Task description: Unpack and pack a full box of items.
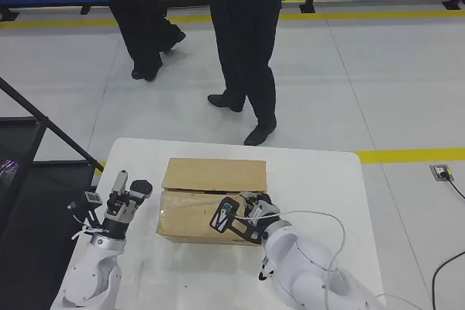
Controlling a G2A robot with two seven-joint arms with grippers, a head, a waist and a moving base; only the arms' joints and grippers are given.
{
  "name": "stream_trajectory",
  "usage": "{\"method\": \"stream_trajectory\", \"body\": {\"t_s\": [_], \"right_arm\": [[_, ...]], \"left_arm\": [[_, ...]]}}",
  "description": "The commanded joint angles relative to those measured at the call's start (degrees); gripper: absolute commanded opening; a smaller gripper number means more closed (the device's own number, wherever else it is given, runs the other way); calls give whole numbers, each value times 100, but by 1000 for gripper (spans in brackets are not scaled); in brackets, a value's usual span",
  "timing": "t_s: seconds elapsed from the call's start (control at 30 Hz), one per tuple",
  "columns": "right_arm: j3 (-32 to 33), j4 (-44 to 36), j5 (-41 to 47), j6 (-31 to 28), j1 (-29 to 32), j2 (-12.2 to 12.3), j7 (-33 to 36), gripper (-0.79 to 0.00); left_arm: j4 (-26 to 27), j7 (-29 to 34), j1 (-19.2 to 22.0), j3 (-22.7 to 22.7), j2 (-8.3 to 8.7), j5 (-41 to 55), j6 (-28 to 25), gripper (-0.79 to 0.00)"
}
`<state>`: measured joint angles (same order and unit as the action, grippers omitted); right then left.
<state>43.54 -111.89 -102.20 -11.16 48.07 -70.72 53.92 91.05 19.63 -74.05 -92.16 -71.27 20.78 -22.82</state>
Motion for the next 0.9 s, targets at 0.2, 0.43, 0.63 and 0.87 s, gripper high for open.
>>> {"method": "stream_trajectory", "body": {"t_s": [0.2, 0.43, 0.63, 0.87], "right_arm": [[-427, 108, -609, 328, -298, -258, -23, -785], [-733, 438, -898, 727, -651, -564, 76, -785], [-806, 621, -825, 885, -740, -743, 187, -785], [-806, 621, -825, 885, -740, -743, 187, -785]], "left_arm": [[-63, 499, -15, -138, 45, 246, 287, 0], [26, 1061, -137, -254, 88, 539, 409, 0], [99, 1188, -175, -284, 106, 617, 455, 0], [146, 1325, -141, -222, 120, 616, 518, 0]]}}
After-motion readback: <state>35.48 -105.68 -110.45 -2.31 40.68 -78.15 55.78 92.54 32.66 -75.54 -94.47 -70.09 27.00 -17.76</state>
